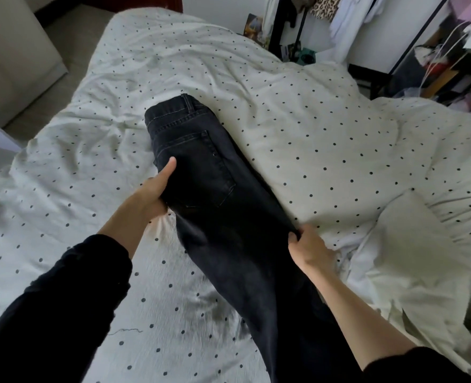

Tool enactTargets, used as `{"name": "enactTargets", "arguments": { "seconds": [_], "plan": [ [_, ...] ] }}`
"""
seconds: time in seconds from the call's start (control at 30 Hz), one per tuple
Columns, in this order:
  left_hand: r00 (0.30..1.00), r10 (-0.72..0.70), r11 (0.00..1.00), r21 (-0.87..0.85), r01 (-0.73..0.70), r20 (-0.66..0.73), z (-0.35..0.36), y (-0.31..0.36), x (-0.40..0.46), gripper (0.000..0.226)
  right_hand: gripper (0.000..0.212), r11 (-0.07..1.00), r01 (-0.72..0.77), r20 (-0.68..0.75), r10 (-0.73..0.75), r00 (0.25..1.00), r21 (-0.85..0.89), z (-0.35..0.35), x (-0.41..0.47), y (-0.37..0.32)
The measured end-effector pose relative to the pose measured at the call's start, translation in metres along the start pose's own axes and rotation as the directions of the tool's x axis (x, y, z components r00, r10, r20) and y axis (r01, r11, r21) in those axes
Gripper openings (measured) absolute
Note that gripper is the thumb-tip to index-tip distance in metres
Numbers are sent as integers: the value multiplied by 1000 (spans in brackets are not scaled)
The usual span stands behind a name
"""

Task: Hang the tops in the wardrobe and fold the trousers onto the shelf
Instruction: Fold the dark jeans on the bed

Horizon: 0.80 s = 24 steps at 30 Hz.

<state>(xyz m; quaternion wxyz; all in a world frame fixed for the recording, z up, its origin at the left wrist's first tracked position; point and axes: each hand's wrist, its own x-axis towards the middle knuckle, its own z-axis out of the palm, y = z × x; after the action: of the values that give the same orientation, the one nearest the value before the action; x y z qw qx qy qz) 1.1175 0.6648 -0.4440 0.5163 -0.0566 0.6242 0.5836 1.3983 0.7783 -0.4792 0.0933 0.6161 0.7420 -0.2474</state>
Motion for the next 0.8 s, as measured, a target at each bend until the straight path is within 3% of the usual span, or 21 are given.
{"name": "enactTargets", "arguments": {
  "seconds": [0.13, 0.23, 0.37, 0.43, 0.5, 0.57, 0.63, 0.73, 0.8],
  "plan": [
    [996, 85, 996, -7, -85, -28, 2, 3, -9, 33, 40, 994, 97, -44, -95, 994, 53, -8, -8, -14],
    [942, 308, 947, 136, -290, -135, 8, 3, -38, 49, 41, 969, 206, -67, -199, 978, 136, -29, -16, -31],
    [880, 473, 833, 303, -464, 47, -4, 4, -93, 64, 52, 867, 397, -107, -383, 918, 300, -74, -31, -71],
    [852, 507, 791, 320, -521, 132, -10, 8, -122, 64, 69, 759, 432, -47, -471, 881, 487, -100, -41, -95],
    [818, 522, 747, 333, -575, 242, -13, 9, -147, 61, 89, 656, 351, 94, -542, 835, 669, -121, -46, -120],
    [792, 514, 728, 322, -606, 329, -19, 9, -172, 62, 105, 611, 313, 177, -608, 774, 727, -130, -51, -146],
    [810, 463, 754, 320, -573, 361, -24, 9, -186, 65, 110, 617, 242, 286, -630, 722, 749, -128, -53, -164],
    [906, 283, 837, 381, -393, 314, -49, 13, -194, 68, 76, 651, 174, 404, -635, 659, 739, -106, -65, -183],
    [965, 101, 840, 499, -212, 241, -68, 12, -189, 72, 52, 711, 266, 375, -606, 702, 651, -84, -72, -191]
  ]
}}
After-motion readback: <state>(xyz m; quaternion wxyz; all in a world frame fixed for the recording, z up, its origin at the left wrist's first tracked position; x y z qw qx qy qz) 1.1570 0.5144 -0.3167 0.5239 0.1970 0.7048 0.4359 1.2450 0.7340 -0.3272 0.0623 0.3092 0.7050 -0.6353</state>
